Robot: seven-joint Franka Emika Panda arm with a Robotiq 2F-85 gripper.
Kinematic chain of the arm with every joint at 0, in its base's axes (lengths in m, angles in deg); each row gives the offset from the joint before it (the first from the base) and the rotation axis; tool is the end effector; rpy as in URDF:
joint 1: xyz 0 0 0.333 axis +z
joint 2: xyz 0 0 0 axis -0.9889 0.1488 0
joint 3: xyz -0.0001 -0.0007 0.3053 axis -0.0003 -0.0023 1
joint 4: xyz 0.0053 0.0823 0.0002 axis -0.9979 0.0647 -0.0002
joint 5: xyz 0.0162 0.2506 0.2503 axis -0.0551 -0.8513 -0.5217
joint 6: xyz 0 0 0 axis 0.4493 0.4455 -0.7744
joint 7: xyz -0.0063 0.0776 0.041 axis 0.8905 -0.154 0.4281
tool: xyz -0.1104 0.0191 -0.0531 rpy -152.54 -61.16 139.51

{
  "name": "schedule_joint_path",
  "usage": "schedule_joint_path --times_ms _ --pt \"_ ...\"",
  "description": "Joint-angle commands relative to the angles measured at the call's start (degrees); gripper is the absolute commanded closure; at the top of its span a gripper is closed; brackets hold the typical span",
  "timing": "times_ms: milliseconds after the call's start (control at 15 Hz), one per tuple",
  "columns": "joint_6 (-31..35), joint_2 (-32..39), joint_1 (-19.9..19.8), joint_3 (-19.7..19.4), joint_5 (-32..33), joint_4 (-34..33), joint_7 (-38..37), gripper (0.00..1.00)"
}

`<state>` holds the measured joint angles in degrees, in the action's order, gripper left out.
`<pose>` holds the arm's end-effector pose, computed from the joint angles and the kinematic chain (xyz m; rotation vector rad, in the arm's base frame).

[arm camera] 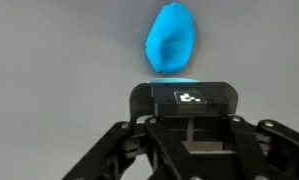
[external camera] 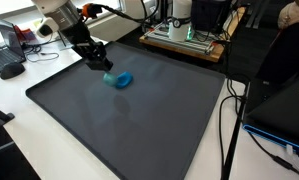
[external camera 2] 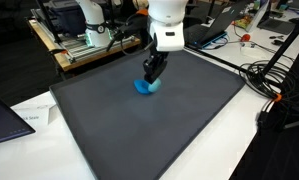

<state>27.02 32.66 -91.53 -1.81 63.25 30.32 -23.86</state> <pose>0.6247 -0.0784 0.2964 -2.9969 -0.3329 0.3009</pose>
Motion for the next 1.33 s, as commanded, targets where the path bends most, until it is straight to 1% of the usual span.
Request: schedule_joint_path --times_ms 0,67,200,600,1000,1267 --pt "-0.14 0.01 0.67 -0.82 -0.44 -0.12 0.26 0.78" --pt "-1.66 0.96 -0.27 -0.51 -1.64 -1.64 1.52 0.78" --pt "-2.68 1.99 -1.61 -0.02 -3.49 -2.88 3.1 0.78" --pt "-0.59 1.08 -0.12 -0.25 -2.93 -2.58 1.13 0.78" --pt "-0.5 1.15 4.92 -1.12 1.66 -4.66 -3.49 0.78" --pt "0.86 1.39 9.57 -2.1 7.7 -5.09 -8.45 0.78"
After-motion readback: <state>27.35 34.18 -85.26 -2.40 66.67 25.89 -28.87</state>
